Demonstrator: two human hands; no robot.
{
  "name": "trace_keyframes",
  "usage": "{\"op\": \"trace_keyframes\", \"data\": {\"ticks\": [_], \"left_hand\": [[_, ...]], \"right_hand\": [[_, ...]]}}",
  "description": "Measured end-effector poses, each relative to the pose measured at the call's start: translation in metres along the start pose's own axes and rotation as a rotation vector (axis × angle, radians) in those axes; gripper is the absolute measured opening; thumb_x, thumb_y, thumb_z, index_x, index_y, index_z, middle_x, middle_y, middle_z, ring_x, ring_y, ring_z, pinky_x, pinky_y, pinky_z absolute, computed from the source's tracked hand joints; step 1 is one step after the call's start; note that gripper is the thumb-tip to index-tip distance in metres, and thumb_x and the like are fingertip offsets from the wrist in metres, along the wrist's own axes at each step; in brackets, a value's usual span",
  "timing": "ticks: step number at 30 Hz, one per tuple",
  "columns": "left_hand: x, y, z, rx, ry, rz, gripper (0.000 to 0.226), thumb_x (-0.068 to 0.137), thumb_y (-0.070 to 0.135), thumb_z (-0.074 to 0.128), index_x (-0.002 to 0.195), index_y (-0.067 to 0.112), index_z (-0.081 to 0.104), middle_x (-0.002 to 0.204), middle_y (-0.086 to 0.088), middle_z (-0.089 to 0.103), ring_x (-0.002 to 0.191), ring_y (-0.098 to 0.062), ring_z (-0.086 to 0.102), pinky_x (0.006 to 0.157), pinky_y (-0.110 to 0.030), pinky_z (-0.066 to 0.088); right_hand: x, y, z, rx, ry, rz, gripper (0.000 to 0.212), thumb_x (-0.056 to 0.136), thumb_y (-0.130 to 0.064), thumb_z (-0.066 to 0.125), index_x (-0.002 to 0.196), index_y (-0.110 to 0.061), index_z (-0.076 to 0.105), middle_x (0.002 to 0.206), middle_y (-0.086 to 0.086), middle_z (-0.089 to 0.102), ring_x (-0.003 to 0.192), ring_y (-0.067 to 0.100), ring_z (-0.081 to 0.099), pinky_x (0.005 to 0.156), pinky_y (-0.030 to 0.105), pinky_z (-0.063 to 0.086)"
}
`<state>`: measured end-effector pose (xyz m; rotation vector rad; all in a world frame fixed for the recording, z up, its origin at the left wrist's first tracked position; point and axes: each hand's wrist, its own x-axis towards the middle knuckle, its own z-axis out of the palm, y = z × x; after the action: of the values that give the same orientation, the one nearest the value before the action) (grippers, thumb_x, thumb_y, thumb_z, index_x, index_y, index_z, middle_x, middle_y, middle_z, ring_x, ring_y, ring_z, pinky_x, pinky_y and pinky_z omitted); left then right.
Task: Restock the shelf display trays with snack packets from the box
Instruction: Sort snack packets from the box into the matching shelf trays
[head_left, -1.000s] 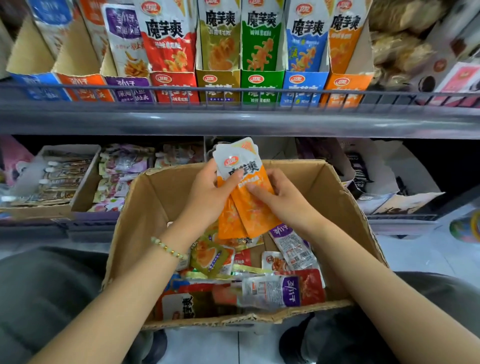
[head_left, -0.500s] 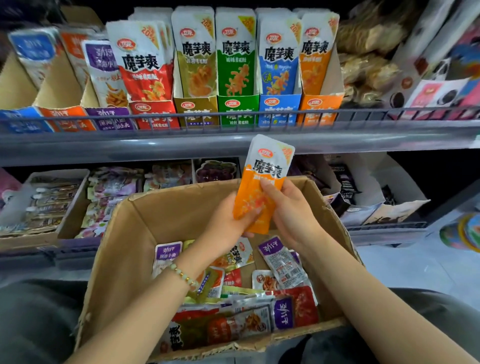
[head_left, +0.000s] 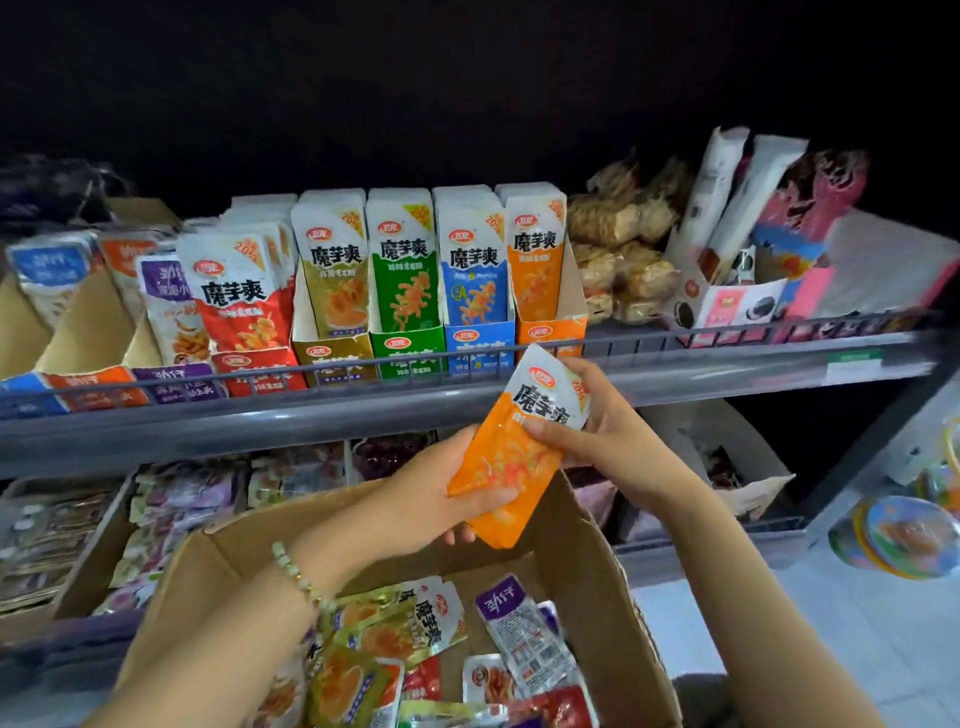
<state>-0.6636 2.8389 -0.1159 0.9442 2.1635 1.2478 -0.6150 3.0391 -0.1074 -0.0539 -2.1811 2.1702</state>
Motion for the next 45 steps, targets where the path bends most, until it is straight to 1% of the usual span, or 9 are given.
{"op": "trace_keyframes", "data": {"ticks": [4,6,12,19,23,34,38,40,45], "left_hand": [[0.028,0.028,-0.016,0.075,-0.013,0.015,0.066,0.075,0.058,0.059,0.132,0.034,0.035,0.118,0.012,0.058,0.093,0.002,0.06,0.063,-0.015,0.047],[0.046,0.041,-0.022,0.089,0.006,0.044,0.053,0.075,0.057,0.056,0.121,0.036,0.038,0.111,0.014,0.059,0.087,0.0,0.06,0.066,-0.018,0.049],[0.093,0.064,-0.05,0.472,0.299,0.071,0.051,0.092,0.05,0.047,0.136,0.028,0.032,0.12,0.013,0.049,0.106,-0.009,0.054,0.09,-0.031,0.046],[0.121,0.071,-0.058,0.763,0.301,0.095,0.033,0.093,0.047,0.052,0.122,0.034,0.052,0.091,0.016,0.056,0.078,-0.005,0.054,0.059,-0.019,0.042],[0.127,0.066,-0.063,0.724,0.304,0.089,0.015,0.088,0.043,0.062,0.095,0.032,0.069,0.084,0.018,0.064,0.071,0.003,0.055,0.059,-0.013,0.043],[0.126,0.063,-0.062,0.693,0.315,0.132,0.008,0.089,0.036,0.062,0.092,0.03,0.067,0.082,0.02,0.058,0.064,0.007,0.048,0.056,-0.007,0.033],[0.116,0.057,-0.06,0.652,0.306,0.118,0.019,0.092,0.043,0.056,0.106,0.033,0.064,0.11,0.016,0.061,0.107,0.004,0.052,0.087,-0.024,0.047],[0.105,0.054,-0.061,0.687,0.288,0.118,0.032,0.093,0.047,0.051,0.123,0.035,0.056,0.132,0.014,0.052,0.13,-0.003,0.037,0.106,-0.031,0.037],[0.051,0.044,-0.067,0.716,0.348,0.166,0.043,0.094,0.049,0.045,0.135,0.036,0.045,0.135,0.022,0.042,0.126,0.002,0.034,0.107,-0.023,0.031]], "right_hand": [[0.016,-0.039,-0.032,-0.009,-0.091,0.022,0.058,0.079,-0.002,0.071,0.126,-0.021,0.044,0.105,0.004,0.069,0.091,0.019,0.071,0.07,0.033,0.06],[0.024,-0.059,-0.049,-0.054,-0.079,-0.016,0.06,0.079,0.002,0.071,0.128,-0.019,0.042,0.108,0.006,0.069,0.092,0.02,0.071,0.071,0.034,0.06],[0.069,-0.103,-0.095,-0.302,0.283,-0.288,0.057,0.079,-0.006,0.076,0.12,-0.028,0.042,0.112,0.001,0.061,0.098,0.017,0.066,0.076,0.033,0.06],[0.133,-0.115,-0.084,-0.688,0.224,-0.429,0.056,0.079,-0.006,0.074,0.119,-0.028,0.042,0.097,-0.011,0.061,0.088,0.011,0.064,0.071,0.035,0.058],[0.156,-0.1,-0.074,-0.933,0.096,-0.388,0.054,0.084,-0.011,0.07,0.129,-0.025,0.044,0.108,-0.007,0.062,0.098,0.013,0.06,0.076,0.027,0.05],[0.187,-0.086,-0.074,-1.312,0.172,-0.556,0.072,0.078,-0.025,0.076,0.142,-0.023,0.044,0.136,0.0,0.044,0.125,0.021,0.039,0.104,0.036,0.034],[0.177,-0.087,-0.077,-1.268,0.186,-0.54,0.074,0.079,-0.024,0.076,0.144,-0.022,0.04,0.143,0.002,0.041,0.131,0.023,0.039,0.108,0.038,0.036],[0.164,-0.092,-0.078,-1.239,0.216,-0.541,0.073,0.081,-0.025,0.074,0.144,-0.022,0.039,0.147,0.001,0.038,0.133,0.021,0.038,0.109,0.038,0.038],[0.112,-0.107,-0.064,-1.08,0.151,-0.467,0.067,0.088,-0.026,0.068,0.146,-0.026,0.036,0.153,-0.003,0.029,0.138,0.011,0.03,0.107,0.025,0.031]]}}
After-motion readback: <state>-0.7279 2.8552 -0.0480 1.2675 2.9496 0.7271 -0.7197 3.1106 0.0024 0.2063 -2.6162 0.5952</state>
